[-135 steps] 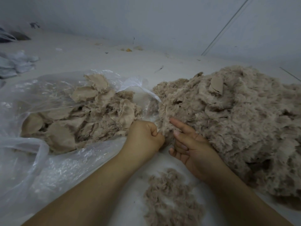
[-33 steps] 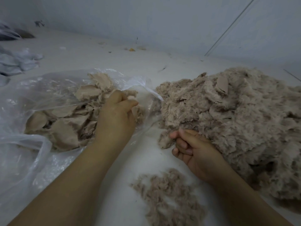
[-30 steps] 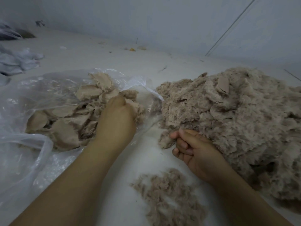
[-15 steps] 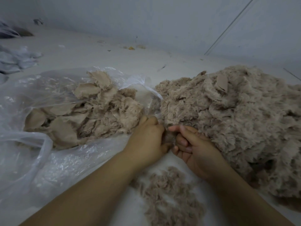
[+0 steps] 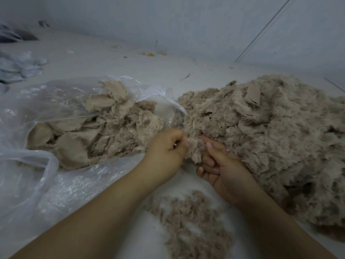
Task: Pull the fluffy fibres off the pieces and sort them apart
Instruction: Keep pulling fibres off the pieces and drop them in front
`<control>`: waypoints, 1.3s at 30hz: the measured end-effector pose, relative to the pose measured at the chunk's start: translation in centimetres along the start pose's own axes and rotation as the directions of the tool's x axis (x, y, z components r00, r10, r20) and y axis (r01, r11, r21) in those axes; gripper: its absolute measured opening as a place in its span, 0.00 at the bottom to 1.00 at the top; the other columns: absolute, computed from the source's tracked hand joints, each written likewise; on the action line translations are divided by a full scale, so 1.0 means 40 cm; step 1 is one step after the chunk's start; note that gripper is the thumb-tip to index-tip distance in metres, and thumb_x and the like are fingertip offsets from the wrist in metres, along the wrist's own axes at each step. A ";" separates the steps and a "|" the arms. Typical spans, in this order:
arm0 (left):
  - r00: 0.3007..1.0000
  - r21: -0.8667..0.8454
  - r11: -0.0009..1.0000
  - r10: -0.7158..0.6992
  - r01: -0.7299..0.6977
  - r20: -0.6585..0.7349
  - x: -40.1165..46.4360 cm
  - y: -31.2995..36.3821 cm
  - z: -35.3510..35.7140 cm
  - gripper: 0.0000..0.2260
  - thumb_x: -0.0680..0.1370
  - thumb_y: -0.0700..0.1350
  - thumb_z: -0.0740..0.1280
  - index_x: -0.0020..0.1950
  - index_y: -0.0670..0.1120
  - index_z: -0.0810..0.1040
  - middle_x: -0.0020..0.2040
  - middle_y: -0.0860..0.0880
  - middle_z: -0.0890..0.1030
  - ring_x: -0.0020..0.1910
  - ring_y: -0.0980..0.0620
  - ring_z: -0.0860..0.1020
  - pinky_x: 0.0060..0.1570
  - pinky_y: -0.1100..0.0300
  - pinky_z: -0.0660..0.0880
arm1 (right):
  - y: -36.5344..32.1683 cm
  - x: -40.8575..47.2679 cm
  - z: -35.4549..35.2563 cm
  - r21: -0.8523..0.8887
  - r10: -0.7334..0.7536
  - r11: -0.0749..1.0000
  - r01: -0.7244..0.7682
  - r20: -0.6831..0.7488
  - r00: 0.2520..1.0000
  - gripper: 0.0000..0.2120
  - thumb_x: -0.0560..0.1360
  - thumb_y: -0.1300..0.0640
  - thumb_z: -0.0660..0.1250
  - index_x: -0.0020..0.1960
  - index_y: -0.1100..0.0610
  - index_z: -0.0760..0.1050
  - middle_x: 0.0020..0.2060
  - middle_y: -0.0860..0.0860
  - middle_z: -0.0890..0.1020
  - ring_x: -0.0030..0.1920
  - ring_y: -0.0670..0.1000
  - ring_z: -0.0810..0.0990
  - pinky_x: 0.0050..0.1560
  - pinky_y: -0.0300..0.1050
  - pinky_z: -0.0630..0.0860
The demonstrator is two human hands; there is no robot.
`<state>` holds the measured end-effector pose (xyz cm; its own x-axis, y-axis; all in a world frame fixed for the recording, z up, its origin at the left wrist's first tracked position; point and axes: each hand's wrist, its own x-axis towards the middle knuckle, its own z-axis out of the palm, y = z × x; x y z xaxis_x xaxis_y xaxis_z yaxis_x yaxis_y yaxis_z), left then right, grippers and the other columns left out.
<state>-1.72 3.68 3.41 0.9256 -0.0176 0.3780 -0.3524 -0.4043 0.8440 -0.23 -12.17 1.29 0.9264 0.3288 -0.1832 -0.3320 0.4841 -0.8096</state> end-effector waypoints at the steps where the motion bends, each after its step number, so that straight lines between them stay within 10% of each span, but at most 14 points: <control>1: 1.000 -0.035 0.999 -0.023 0.023 -0.004 -0.002 0.001 0.002 0.11 0.79 0.37 0.66 0.36 0.38 0.73 0.29 0.56 0.70 0.29 0.59 0.67 0.32 0.64 0.66 | 0.001 0.001 -0.001 0.005 0.000 1.000 -0.001 0.004 1.000 0.26 0.71 0.52 0.67 0.69 0.54 0.71 0.25 0.47 0.67 0.22 0.42 0.64 0.30 0.39 0.74; 13: 0.989 -0.270 0.962 -0.086 0.050 -0.124 -0.006 0.004 0.000 0.16 0.76 0.31 0.66 0.29 0.41 0.69 0.23 0.57 0.67 0.24 0.60 0.64 0.27 0.67 0.64 | 0.006 0.010 -0.011 0.009 0.002 1.000 -0.002 -0.001 1.000 0.26 0.73 0.52 0.66 0.70 0.55 0.70 0.24 0.47 0.68 0.21 0.42 0.64 0.31 0.39 0.74; 19: 0.999 0.030 0.999 -0.040 0.041 -0.036 -0.011 -0.021 0.008 0.06 0.69 0.35 0.67 0.37 0.43 0.70 0.31 0.47 0.72 0.29 0.57 0.68 0.31 0.58 0.68 | 0.002 0.005 -0.004 -0.016 -0.003 1.000 0.003 -0.018 1.000 0.16 0.80 0.57 0.61 0.66 0.57 0.72 0.24 0.47 0.68 0.21 0.42 0.65 0.31 0.39 0.75; 24: 0.994 0.258 0.965 0.009 -0.038 0.111 -0.008 -0.044 0.009 0.19 0.71 0.34 0.66 0.59 0.49 0.74 0.44 0.54 0.71 0.39 0.62 0.71 0.36 0.73 0.65 | 0.001 0.002 -0.002 -0.006 0.013 1.000 -0.013 -0.014 1.000 0.15 0.80 0.57 0.61 0.65 0.58 0.72 0.25 0.47 0.67 0.22 0.42 0.63 0.32 0.39 0.76; 27: 0.982 0.319 0.946 -0.014 -0.048 0.190 -0.006 -0.042 0.021 0.23 0.69 0.42 0.68 0.64 0.52 0.73 0.52 0.50 0.73 0.50 0.55 0.72 0.48 0.65 0.71 | -0.001 -0.002 0.002 0.006 0.010 1.000 -0.010 0.000 1.000 0.20 0.75 0.55 0.64 0.66 0.58 0.72 0.25 0.48 0.67 0.22 0.42 0.63 0.32 0.39 0.75; 32: 0.989 0.419 0.906 -0.008 -0.054 0.145 0.007 -0.042 0.036 0.05 0.75 0.38 0.68 0.48 0.39 0.82 0.44 0.43 0.81 0.44 0.48 0.78 0.46 0.53 0.73 | -0.002 -0.004 0.007 -0.006 0.004 1.000 -0.004 -0.029 1.000 0.18 0.77 0.57 0.63 0.66 0.58 0.72 0.25 0.48 0.67 0.21 0.42 0.63 0.31 0.39 0.76; 39: 0.994 0.212 0.973 -0.079 0.093 -0.073 0.001 -0.024 0.015 0.04 0.76 0.39 0.71 0.41 0.43 0.84 0.37 0.49 0.82 0.35 0.55 0.78 0.36 0.69 0.71 | -0.006 0.003 0.003 -0.063 0.035 0.997 -0.038 -0.046 0.998 0.13 0.81 0.56 0.60 0.64 0.58 0.71 0.25 0.47 0.68 0.22 0.42 0.63 0.31 0.39 0.76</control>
<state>-1.26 3.51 2.37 0.9381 0.0807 0.3368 -0.2278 -0.5887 0.7756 -0.07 -12.16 1.51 0.9215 0.3076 -0.2371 -0.3549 0.4193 -0.8356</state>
